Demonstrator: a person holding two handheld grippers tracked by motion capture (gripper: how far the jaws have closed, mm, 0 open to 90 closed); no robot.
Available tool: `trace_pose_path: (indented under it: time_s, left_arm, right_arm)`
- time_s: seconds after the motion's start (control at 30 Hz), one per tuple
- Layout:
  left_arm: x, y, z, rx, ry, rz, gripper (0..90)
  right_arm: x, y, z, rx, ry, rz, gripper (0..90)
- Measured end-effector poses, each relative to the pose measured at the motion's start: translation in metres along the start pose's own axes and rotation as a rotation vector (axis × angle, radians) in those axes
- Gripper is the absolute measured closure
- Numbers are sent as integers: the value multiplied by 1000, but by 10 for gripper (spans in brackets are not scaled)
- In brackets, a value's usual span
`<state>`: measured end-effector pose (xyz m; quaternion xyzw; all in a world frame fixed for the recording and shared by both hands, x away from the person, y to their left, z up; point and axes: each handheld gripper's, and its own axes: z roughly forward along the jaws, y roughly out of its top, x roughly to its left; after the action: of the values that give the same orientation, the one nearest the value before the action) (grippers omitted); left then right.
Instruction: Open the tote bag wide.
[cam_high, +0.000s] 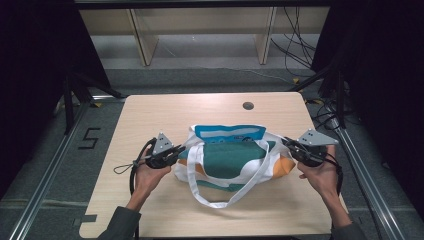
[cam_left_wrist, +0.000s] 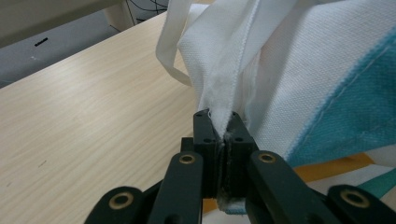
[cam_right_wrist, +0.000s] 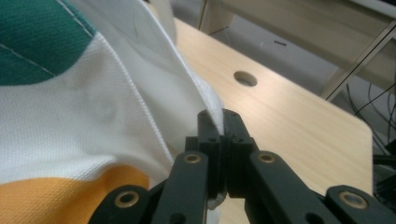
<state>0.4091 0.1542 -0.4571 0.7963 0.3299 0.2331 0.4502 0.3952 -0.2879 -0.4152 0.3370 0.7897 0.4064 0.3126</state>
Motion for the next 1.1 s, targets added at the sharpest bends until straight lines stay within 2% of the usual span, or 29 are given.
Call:
trace_pose_path:
  time_s: [0.17,0.23,0.3,0.33,0.37,0.4,0.43,0.47,0.5,0.57,0.6,0.63,0.67,0.7,0.73,0.77,0.8,0.87,0.9,0.93,0.97,1.0,1.03,1.1]
  left_arm:
    - [-1,-4,4,19,-6,12,861]
    - [-4,-10,10,33,-15,16,862]
    - [-7,-16,18,94,-17,45,862]
    - [-7,-16,18,94,-17,45,862]
    - [-7,-25,25,127,-44,38,862]
    - [-7,-25,25,127,-44,38,862]
    - [-7,-31,29,127,-72,-1,862]
    - [-6,-34,32,132,-78,-10,864]
    - [-5,-34,33,131,-83,-10,863]
    - [-5,-33,33,133,-79,-6,863]
    - [-9,-34,36,132,-54,16,863]
    - [-8,-34,37,147,-55,51,863]
    - [-9,-37,41,146,-47,16,863]
    - [-9,-37,41,146,-47,16,863]
    - [-11,-39,44,159,-35,34,864]
    - [-11,-39,44,159,-35,34,864]
    - [-13,-37,43,176,-27,52,863]
    - [-11,-35,41,176,-26,52,859]
    - [-10,-34,37,169,-21,-4,789]
    - [-8,-33,33,161,-22,-11,763]
    - [-8,-33,33,161,-22,-11,741]
    - [-5,-28,22,155,-23,-16,695]
    - [-5,-28,22,155,-23,-16,641]
    - [2,-22,7,119,-2,-80,579]
  right_arm:
    - [5,-10,8,38,10,12,886]
    - [4,-12,10,51,18,-2,885]
    - [7,-19,17,81,22,-8,885]
    - [7,-19,17,81,22,-8,885]
    - [10,-28,25,117,30,-7,885]
    - [10,-30,28,135,38,-11,885]
    - [10,-30,28,135,38,-11,885]
    - [12,-40,38,177,46,-15,885]
    - [12,-43,41,184,47,-28,885]
    - [12,-45,44,188,51,-30,885]
    - [13,-48,47,194,57,-28,886]
    - [14,-49,48,206,62,-17,886]
    - [15,-51,51,203,61,-28,886]
    - [16,-54,53,214,68,-39,886]
    - [20,-57,56,240,81,-29,886]
    - [20,-57,56,240,81,-29,886]
    - [21,-58,60,232,82,-48,886]
    - [21,-58,59,232,83,-50,886]
    - [18,-57,57,227,76,-14,881]
    - [19,-56,55,235,82,12,874]
    - [19,-56,55,235,82,12,874]
    - [16,-53,52,216,76,27,810]
    - [14,-51,50,203,68,26,783]
    - [9,-46,44,188,39,60,738]
